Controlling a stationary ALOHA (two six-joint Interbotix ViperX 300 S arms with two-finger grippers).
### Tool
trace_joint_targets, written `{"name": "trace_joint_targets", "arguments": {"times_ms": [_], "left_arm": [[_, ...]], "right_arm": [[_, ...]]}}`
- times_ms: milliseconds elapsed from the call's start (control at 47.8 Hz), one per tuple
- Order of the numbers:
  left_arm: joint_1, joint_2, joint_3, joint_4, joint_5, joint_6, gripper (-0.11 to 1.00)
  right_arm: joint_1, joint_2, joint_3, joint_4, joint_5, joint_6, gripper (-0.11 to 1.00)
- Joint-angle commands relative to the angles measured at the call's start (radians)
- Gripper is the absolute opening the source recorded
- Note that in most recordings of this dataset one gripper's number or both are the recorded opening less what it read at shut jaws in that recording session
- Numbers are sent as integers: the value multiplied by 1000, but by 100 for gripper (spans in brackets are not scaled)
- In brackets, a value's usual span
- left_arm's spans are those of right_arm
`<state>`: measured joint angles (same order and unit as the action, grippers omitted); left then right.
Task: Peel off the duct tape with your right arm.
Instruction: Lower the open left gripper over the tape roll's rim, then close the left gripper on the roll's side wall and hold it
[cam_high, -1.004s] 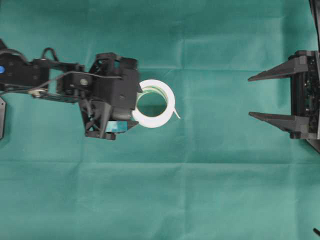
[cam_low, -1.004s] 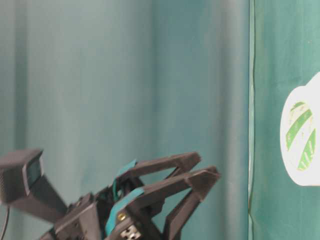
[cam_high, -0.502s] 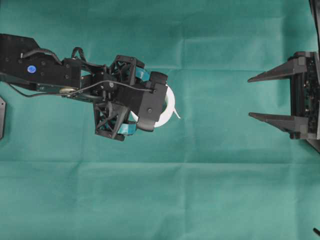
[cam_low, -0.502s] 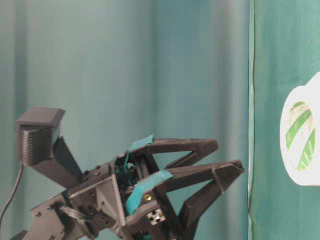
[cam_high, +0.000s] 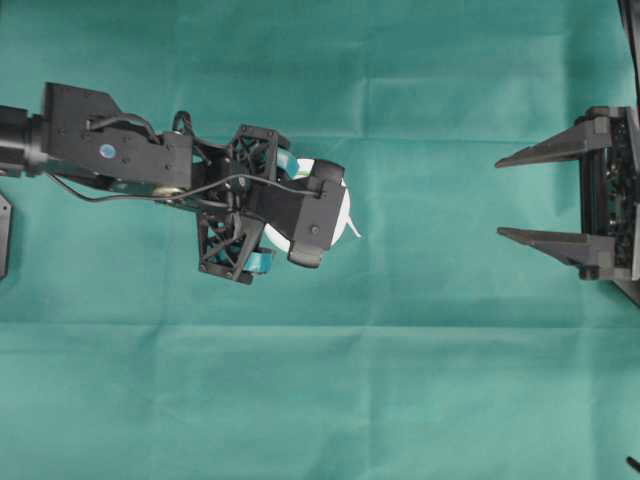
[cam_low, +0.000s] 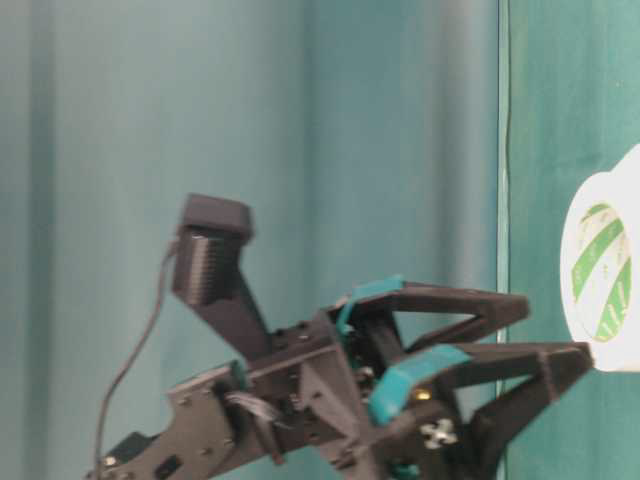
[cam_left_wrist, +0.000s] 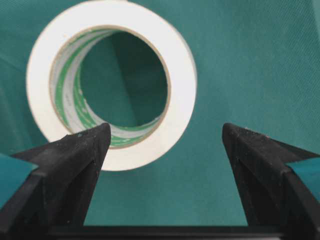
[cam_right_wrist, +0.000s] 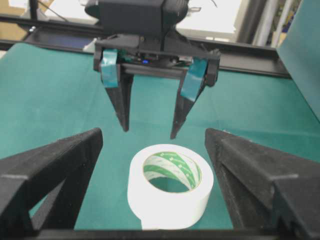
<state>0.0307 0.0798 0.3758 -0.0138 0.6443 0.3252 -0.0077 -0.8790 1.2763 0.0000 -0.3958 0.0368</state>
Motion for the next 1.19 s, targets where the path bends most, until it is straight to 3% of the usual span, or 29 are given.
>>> {"name": "trace_joint_targets", "arguments": {"times_ms": [0, 1171], "left_arm": [[2, -5, -8, 2, -20, -2, 93], [-17, 140, 31, 2, -169, -3, 92]], "right_arm": [[-2, 5, -9, -2, -17, 2, 75], [-2, 3, 23, -2, -67, 12, 74]]}}
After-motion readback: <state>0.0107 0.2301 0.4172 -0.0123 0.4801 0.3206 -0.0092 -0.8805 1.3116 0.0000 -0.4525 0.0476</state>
